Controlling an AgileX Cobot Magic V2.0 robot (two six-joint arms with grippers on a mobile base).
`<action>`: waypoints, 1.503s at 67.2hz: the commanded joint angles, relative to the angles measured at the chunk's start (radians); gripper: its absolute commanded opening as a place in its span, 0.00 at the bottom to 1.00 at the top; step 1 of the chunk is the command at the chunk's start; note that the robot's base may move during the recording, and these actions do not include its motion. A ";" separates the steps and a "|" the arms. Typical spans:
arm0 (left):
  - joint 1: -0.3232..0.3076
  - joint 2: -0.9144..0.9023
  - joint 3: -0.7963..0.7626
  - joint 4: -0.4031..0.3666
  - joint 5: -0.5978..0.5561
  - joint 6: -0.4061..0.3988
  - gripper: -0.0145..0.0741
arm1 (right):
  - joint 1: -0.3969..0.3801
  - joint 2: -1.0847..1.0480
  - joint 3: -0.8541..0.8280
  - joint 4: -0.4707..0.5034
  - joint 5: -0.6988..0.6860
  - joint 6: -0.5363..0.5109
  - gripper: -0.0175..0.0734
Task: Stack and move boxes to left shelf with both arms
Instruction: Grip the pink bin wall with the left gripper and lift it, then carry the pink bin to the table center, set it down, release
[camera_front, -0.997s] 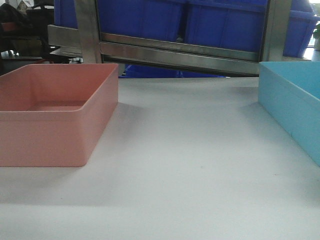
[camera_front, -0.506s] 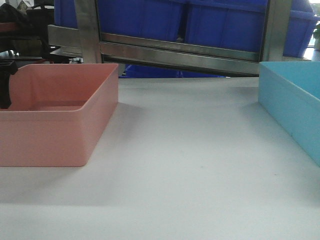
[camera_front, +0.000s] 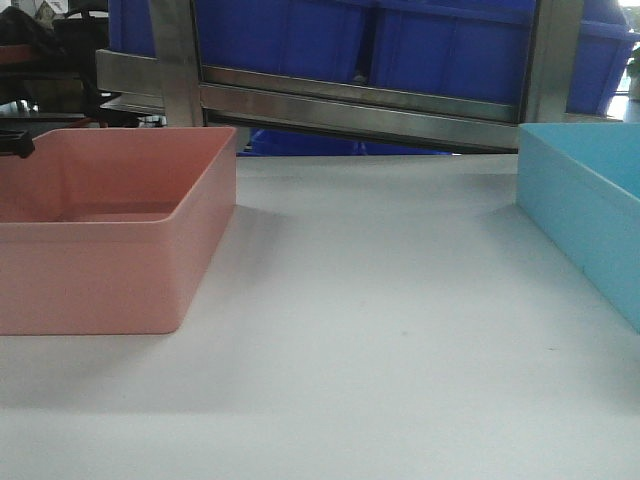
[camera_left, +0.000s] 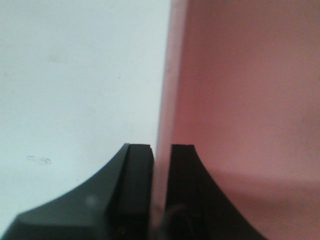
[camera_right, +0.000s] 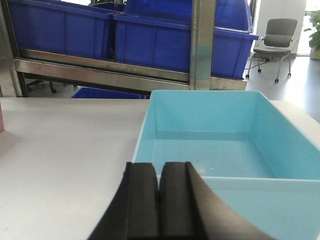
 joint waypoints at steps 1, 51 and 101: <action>0.002 -0.071 -0.058 -0.005 0.046 -0.004 0.16 | -0.003 -0.017 -0.024 -0.003 -0.090 -0.002 0.25; -0.216 -0.224 -0.192 -0.308 0.080 -0.196 0.16 | -0.003 -0.017 -0.024 -0.003 -0.090 -0.002 0.25; -0.536 -0.035 -0.190 -0.112 -0.044 -0.538 0.16 | -0.003 -0.017 -0.024 -0.003 -0.090 -0.002 0.25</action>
